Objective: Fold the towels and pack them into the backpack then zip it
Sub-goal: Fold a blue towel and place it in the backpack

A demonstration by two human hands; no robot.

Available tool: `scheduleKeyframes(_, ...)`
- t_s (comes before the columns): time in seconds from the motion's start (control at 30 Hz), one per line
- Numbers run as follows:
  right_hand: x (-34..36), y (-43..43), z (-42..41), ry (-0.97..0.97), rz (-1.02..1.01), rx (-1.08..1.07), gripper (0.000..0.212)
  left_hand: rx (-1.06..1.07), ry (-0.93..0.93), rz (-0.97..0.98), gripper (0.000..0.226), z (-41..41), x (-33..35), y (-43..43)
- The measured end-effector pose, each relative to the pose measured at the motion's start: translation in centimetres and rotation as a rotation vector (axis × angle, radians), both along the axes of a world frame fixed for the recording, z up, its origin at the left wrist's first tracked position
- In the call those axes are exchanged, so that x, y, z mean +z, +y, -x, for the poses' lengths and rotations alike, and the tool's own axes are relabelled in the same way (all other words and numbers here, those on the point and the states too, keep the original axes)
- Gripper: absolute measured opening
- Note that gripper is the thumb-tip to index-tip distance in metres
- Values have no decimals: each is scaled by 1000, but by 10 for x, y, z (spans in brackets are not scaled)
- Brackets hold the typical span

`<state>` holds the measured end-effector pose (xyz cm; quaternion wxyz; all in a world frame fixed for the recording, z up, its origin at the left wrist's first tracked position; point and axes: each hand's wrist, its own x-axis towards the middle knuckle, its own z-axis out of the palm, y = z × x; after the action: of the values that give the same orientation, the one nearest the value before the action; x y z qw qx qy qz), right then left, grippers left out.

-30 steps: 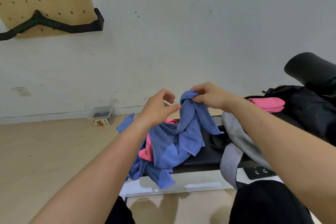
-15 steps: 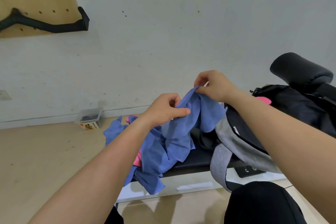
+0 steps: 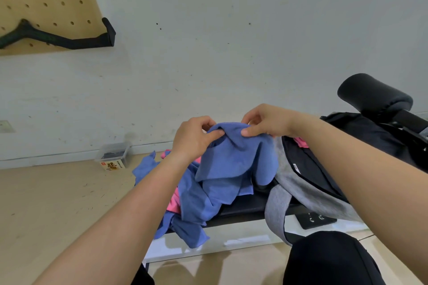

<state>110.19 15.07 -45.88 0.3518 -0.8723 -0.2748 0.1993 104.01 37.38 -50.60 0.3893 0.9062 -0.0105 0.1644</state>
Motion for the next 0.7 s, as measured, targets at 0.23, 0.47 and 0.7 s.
scheduleKeyframes(0.23,11,8,-2,-357,-203,-173,22,-125,68,41,17,4,-3,-2)
scheduleKeyframes(0.47,39,10,-8,-596,-135,-316,20,-276,100,251,24,15,23,-7)
scheduleKeyframes(0.7,73,9,-16,-710,-124,-582,20,-91,-165,117,19,-4,74,6)
